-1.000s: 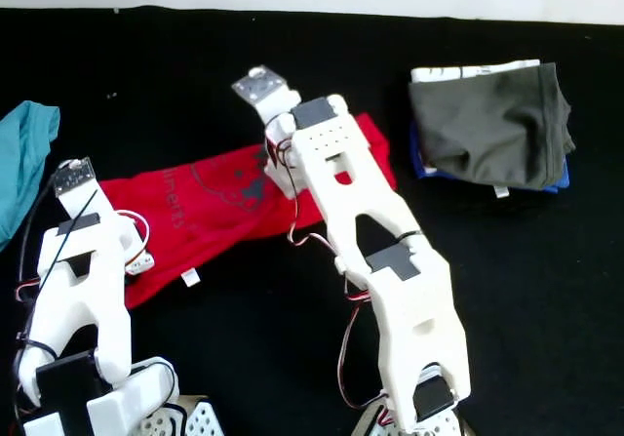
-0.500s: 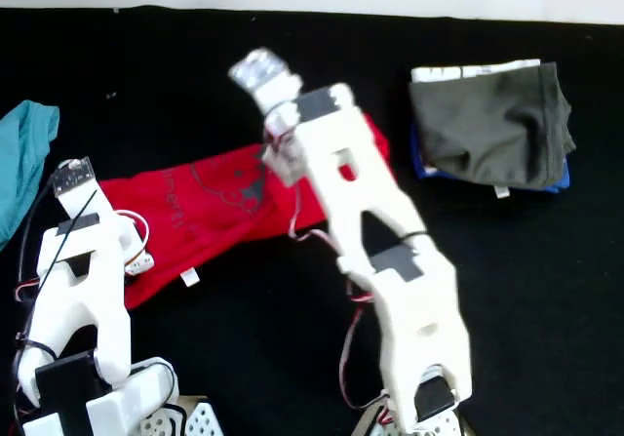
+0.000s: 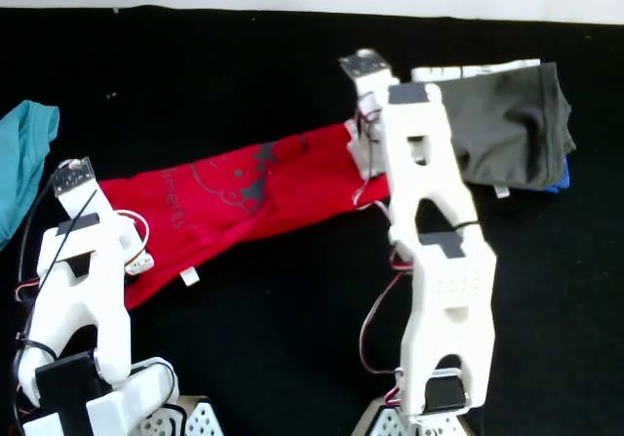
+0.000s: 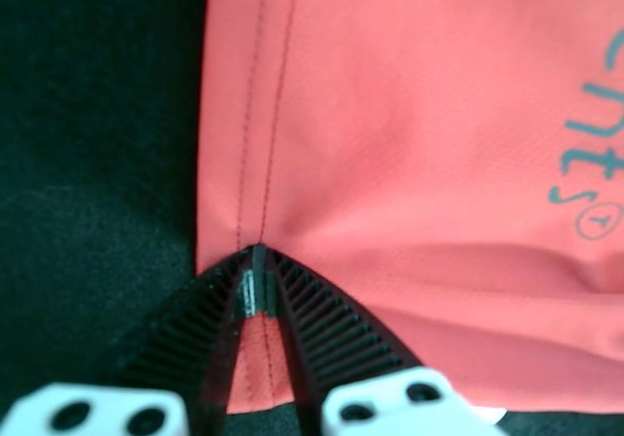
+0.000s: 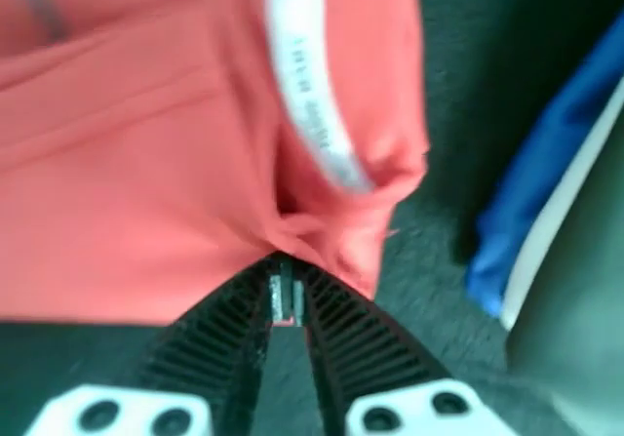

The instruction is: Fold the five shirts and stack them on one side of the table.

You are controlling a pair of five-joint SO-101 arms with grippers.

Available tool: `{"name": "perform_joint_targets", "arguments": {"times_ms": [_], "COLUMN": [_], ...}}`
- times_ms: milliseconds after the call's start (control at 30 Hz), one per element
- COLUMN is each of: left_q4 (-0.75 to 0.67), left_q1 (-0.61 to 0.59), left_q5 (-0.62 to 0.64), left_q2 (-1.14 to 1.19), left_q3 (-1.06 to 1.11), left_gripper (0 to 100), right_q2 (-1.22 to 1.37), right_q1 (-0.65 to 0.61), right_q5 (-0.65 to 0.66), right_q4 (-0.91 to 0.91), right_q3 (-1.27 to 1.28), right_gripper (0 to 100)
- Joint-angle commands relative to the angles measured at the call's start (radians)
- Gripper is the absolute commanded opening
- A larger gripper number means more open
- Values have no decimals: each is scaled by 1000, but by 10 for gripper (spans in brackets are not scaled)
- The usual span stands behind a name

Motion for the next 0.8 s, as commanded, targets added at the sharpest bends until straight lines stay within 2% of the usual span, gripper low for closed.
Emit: {"name": "perform_joint_targets", "arguments": {"times_ms": [0,233,467,600,767], "left_q4": [-12,20,333,387,374], "left_q1": [-13,-15,-15,-38,-131], "left_q5": [5,5,103,100,98], "left_q2": [1,-19,-288,-410,-355], "left_q3": [7,-10,-163,-180,-193], "left_gripper": [9,9,12,23,217], "right_q2": [-5,-134,-377,-473,-573], "right_q1": [61,67,19,-10,-48], "right_q5": [11,11,9,11,12], "right_q4": [-36,70,180,248,341], "right_q3": [2,-7,-12,-12,-12], "right_gripper": [6,6,6,6,6]}}
